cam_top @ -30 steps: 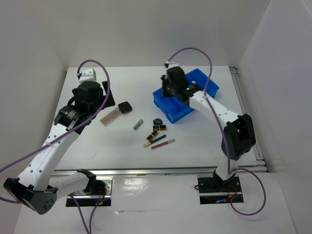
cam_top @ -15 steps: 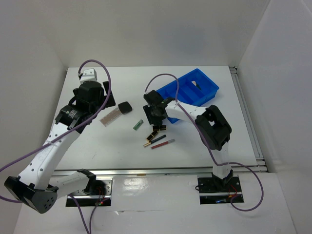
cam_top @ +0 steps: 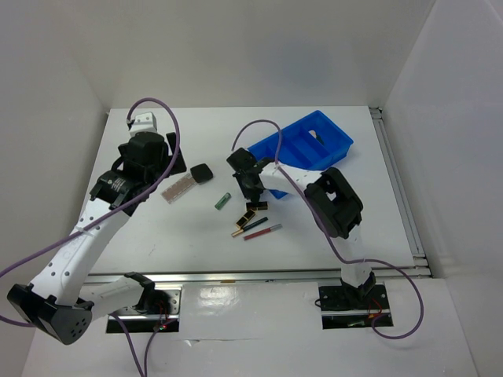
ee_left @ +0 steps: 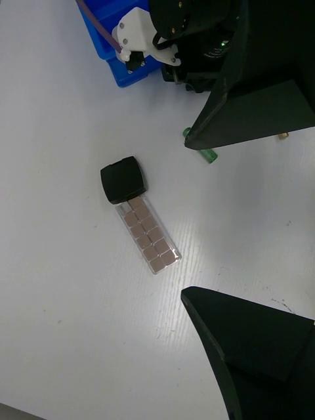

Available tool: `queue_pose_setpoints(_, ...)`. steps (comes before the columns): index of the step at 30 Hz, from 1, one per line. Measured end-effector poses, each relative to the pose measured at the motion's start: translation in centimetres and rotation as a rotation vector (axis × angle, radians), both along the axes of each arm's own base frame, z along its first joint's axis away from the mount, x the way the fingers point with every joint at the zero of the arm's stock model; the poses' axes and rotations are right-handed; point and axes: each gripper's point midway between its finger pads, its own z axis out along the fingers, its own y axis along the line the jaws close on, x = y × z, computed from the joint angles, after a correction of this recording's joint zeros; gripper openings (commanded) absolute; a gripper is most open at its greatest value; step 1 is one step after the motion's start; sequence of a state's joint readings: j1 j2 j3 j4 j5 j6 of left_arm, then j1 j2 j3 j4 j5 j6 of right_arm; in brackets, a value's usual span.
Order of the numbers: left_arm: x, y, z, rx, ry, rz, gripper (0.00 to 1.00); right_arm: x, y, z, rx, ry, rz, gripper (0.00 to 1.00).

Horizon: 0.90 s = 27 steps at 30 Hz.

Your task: Organize the makeup

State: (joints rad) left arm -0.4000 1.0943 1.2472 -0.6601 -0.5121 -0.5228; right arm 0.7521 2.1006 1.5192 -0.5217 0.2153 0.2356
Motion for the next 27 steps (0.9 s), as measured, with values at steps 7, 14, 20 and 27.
queue_pose_setpoints(7, -0.2, 0.1, 0.0, -0.001, -0.004, 0.0, 1.0, 0.4, 0.8, 0.2, 0.004, 0.015, 0.009, 0.0)
queue_pose_setpoints(14, -0.2, 0.1, 0.0, -0.002, -0.004, 0.0, 1.0, 2.5, 7.5, 5.0, 0.209, -0.068, 0.09, 0.0)
queue_pose_setpoints(20, -0.2, 0.1, 0.0, -0.002, -0.004, 0.0, 1.0, 5.5, 7.5, 11.3, 0.313, -0.22, 0.058, 0.0)
queue_pose_setpoints(27, -0.2, 0.1, 0.0, -0.002, -0.004, 0.0, 1.0, 16.6, -8.5, 17.4, 0.359, -0.383, -0.315, 0.0)
